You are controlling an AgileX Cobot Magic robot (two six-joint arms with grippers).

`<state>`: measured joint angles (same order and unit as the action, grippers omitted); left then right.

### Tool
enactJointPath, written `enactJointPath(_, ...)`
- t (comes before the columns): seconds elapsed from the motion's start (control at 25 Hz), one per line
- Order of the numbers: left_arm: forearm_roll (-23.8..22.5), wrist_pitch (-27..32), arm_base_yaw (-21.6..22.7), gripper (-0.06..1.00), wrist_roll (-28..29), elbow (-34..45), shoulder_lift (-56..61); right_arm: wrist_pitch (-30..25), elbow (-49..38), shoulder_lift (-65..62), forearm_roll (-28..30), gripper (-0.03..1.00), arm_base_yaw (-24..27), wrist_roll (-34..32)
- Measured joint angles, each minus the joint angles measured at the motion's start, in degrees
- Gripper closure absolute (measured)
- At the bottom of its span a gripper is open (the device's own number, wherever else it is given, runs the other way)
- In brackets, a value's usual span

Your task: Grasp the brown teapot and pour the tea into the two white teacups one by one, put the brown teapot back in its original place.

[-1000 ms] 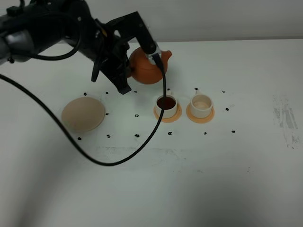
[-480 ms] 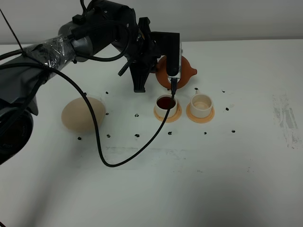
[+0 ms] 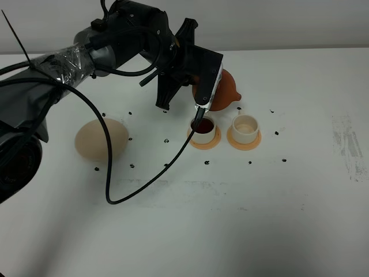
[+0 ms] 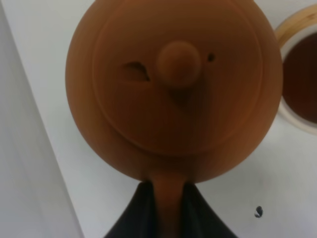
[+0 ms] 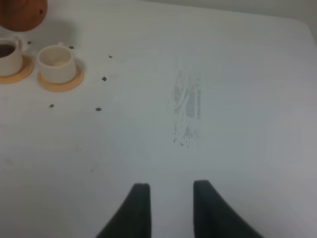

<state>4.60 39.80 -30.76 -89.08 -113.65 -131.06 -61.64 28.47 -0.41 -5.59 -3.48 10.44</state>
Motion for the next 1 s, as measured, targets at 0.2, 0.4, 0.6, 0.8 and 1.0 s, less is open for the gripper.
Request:
enactJointPath(0.2,-1.3,-2.3,-1.2,0.81,-3.1,0.0,0.0,0.0,0.0,0.0,0.0,0.73,0.0,0.0)
enactJointPath(0.4,-4.6,-3.0,-1.7,0.81,-4.8,0.0,0.0,0.0,0.0,0.0,0.0,0.73,0.0,0.0)
enactJointPath(0.6,-5.6,-3.0,-2.4,0.81,-6.5,0.0,0.0,0.0,0.0,0.0,0.0,0.73,0.0,0.0)
enactJointPath(0.8,-6.1,-3.0,-2.9,0.81,-10.2,0.0,0.0,0.0,0.0,0.0,0.0,0.73,0.0,0.0)
enactJointPath(1.0,-7.2,-3.0,-3.0,0.81,-12.1,0.0,0.0,0.0,0.0,0.0,0.0,0.73,0.0,0.0)
